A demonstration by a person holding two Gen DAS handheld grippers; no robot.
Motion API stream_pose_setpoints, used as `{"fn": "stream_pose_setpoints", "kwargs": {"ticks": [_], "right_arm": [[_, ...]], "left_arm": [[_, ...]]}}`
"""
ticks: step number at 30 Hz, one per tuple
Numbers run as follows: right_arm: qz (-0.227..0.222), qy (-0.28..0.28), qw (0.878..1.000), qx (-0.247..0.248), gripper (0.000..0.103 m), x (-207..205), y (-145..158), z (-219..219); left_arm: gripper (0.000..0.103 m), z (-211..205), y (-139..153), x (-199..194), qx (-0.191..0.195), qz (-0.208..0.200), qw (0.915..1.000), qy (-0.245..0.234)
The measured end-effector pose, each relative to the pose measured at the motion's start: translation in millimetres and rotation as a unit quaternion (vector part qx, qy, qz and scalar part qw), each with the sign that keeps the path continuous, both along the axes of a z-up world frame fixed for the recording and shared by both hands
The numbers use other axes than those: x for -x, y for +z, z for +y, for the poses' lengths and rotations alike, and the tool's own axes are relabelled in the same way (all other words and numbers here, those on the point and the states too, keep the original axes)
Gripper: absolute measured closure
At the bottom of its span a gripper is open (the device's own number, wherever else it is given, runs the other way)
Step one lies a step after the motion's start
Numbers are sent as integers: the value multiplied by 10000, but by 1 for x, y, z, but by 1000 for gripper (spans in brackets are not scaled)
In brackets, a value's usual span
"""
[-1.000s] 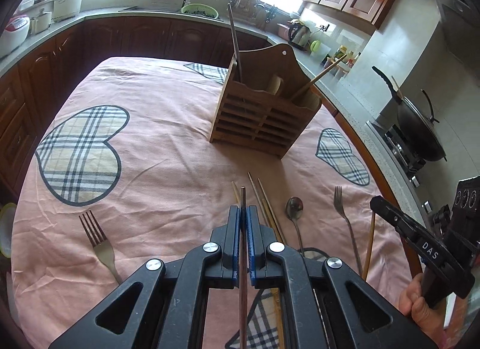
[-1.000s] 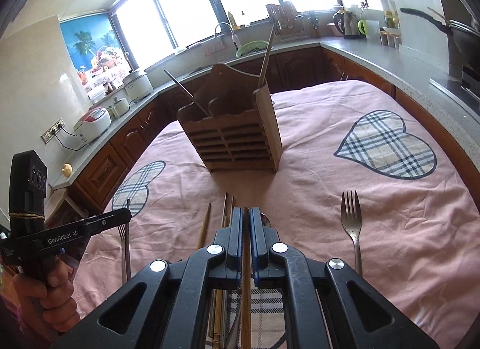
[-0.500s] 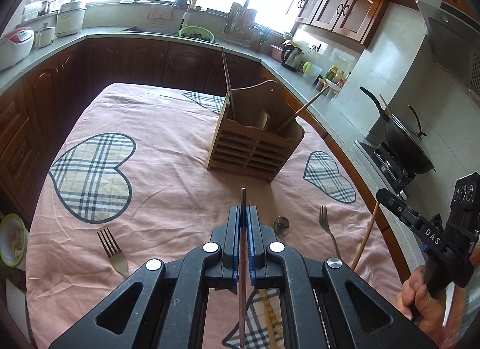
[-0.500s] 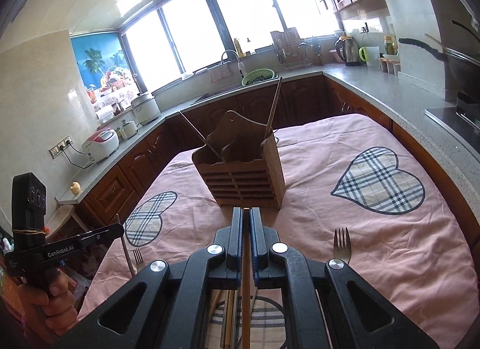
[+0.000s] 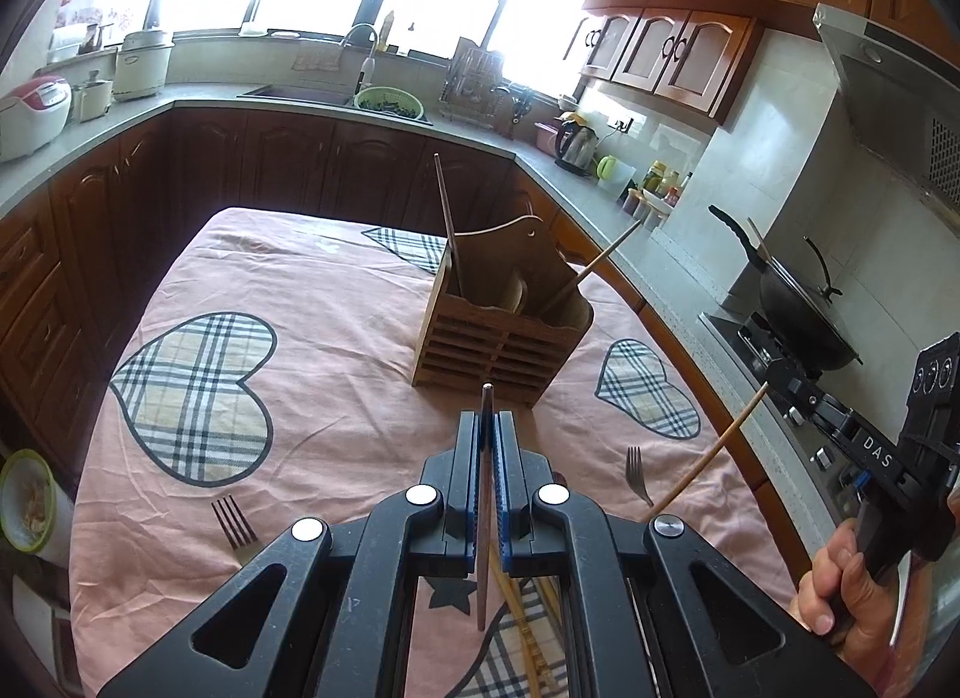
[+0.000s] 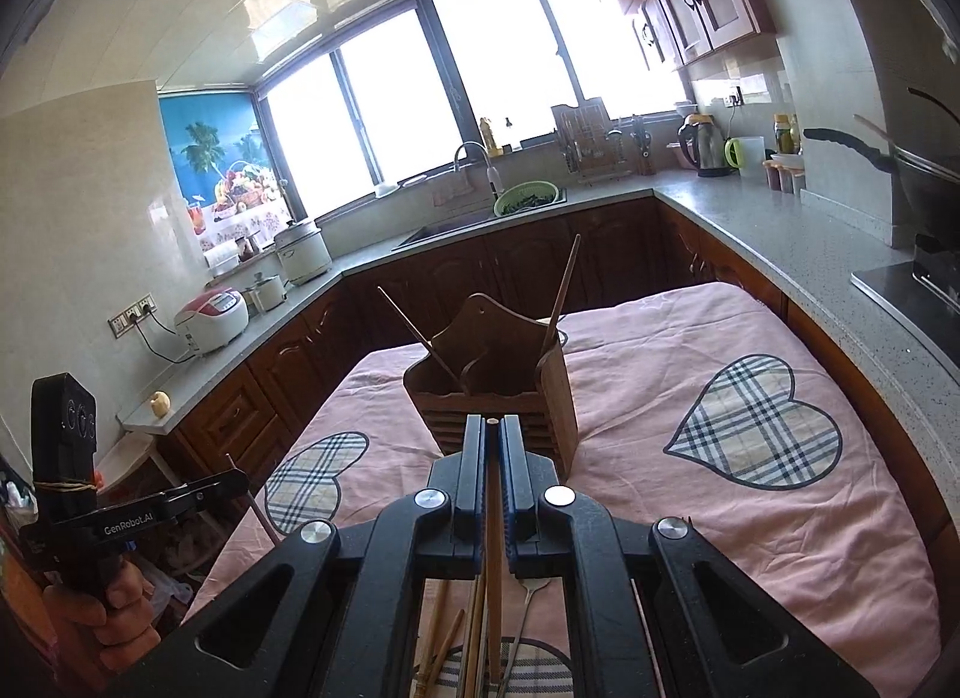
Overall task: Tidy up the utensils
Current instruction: 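Carry both held chopsticks over the wooden utensil holder with both tools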
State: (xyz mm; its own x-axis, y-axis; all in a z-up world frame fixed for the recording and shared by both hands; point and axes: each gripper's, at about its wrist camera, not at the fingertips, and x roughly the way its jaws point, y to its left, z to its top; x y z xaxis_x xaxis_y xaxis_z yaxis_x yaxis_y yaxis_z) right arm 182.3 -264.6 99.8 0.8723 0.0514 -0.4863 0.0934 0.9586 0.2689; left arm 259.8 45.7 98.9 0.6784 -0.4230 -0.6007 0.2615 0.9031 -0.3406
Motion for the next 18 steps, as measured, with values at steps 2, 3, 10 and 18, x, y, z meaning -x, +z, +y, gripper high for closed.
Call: {"fn": "stream_pose_setpoints", "kwargs": {"ticks": [2,3,10,18], "right_arm": [[-77,0,10000,26,99,-2,6,0],[-115,-2,9999,42,99,-3,8,0],[-356,-14,9993,111,99,-16,23,0],[-629,-52,9979,157,99,-33,40,-4]], "left_arm": [[100,1,2,0,3,-54,10000,10],[100,2,3,-1,6,-76,10000,16],[100,6,12,-8,28,-293,9995,78],[100,8,28,-22,61,-598,9981,161]]}}
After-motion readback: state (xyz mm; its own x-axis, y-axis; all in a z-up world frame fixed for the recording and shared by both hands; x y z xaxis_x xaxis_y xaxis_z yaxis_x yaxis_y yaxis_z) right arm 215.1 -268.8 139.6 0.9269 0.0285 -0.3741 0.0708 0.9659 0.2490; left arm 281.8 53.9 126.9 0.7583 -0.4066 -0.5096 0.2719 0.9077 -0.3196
